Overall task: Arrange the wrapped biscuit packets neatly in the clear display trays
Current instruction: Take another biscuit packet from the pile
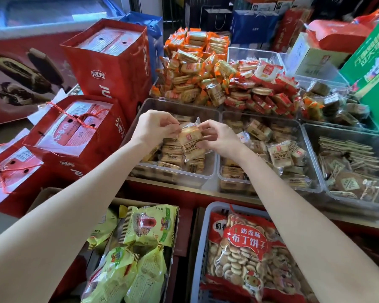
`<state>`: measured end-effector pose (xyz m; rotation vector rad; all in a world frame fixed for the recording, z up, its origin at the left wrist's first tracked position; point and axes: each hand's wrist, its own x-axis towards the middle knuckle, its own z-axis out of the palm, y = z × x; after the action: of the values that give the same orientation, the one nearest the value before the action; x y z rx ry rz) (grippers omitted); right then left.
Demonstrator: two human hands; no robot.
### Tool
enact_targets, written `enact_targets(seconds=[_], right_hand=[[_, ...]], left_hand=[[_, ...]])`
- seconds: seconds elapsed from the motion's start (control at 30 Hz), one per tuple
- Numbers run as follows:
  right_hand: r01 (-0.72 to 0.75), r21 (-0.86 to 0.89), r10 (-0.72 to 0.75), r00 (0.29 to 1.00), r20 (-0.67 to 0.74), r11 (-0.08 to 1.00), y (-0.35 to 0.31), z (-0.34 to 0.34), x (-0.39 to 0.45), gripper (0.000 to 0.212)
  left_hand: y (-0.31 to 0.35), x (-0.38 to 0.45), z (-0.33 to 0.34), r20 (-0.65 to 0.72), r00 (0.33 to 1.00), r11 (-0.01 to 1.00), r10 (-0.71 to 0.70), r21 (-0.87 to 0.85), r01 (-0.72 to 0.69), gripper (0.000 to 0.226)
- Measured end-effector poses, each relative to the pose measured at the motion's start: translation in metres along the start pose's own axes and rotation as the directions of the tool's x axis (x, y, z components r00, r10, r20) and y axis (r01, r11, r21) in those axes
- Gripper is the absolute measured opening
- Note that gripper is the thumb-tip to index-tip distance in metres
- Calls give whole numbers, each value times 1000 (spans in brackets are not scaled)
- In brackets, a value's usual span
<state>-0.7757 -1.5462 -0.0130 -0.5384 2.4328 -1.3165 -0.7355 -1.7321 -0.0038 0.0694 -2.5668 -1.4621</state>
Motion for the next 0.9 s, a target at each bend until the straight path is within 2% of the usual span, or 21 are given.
enact_targets(seconds=[0.07, 0.13, 0.2, 0.27, 0.3, 0.37, 0.43, 0.5, 0.73, 0.87, 0.9], right_hand=[[-16, 16, 16, 1000, 11, 1000, 11, 2, 7, 36], [-33, -73, 34, 999, 8, 997, 22, 7, 16, 37], [-56, -274, 65, 998, 22, 960, 34, 11, 24, 39], [-43, -543, 109, 990, 90, 839, 43, 15, 29, 42], [-13, -638, 133, 981, 141, 770, 46, 19, 32, 41], [55, -732, 159, 963, 220, 679, 46, 29, 36, 34], [88, -775, 166, 956, 243, 626, 48, 40, 45, 28], [102, -797, 192, 945, 265, 595, 54, 47, 54, 32], [85, -790, 267, 915, 303, 607, 54, 38, 60, 51], [48, -829, 336, 900, 278, 557, 54, 56, 61, 19], [51, -827, 335, 899, 282, 560, 56, 62, 62, 17]], left_hand=[[-12, 7, 4, 31, 999, 1000, -14, 8, 14, 9], [-27, 15, 11, 57, 998, 990, -30, 137, 22, 8], [-40, 16, 22, 106, 992, 943, -70, 331, 31, 14], [-57, 15, 32, 218, 968, 886, -123, 463, 9, 26], [-66, 15, 37, 310, 941, 862, -139, 505, -39, 32], [-82, 15, 46, 507, 844, 812, -176, 560, -167, 37], [-90, 14, 50, 615, 743, 770, -263, 598, -223, 36], [-91, 13, 50, 631, 701, 768, -332, 613, -187, 35], [-106, 29, 29, 600, 686, 711, -413, 682, -168, 28], [-112, 31, 24, 575, 719, 715, -391, 682, -156, 12], [-113, 31, 22, 568, 727, 725, -387, 674, -141, 10]])
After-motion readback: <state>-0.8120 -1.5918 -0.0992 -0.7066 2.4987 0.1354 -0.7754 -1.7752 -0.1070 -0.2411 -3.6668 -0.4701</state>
